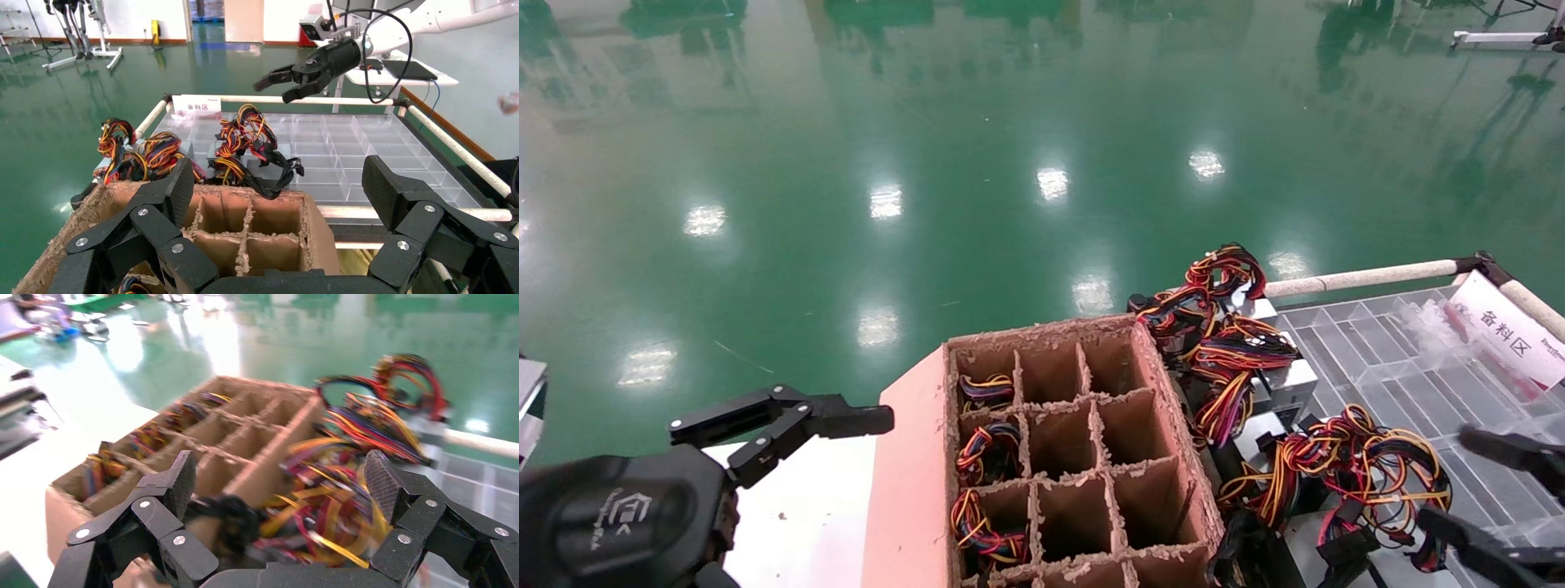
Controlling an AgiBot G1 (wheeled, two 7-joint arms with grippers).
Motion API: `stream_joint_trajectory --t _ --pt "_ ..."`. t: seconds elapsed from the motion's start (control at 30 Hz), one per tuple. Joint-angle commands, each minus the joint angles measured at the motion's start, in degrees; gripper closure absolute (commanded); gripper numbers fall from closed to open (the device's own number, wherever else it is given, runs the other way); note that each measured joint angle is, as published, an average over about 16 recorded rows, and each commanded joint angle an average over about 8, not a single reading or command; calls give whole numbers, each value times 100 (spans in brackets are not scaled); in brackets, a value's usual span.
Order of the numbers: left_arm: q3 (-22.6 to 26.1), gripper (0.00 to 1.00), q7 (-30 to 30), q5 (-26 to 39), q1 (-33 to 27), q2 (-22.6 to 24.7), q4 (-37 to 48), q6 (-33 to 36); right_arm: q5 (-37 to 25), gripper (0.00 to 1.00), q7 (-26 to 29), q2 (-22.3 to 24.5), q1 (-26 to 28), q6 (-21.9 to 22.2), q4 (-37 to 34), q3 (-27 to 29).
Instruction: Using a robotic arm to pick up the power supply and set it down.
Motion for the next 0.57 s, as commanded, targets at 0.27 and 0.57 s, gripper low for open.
stream_joint_trajectory --t 0.27,0.57 --pt "1 0 0 0 0 0 0 0 -549 0 507 -311 468 -106 439 132" --pt "1 0 1 -1 -1 0 1 0 -993 0 917 -563 848 -192 794 238"
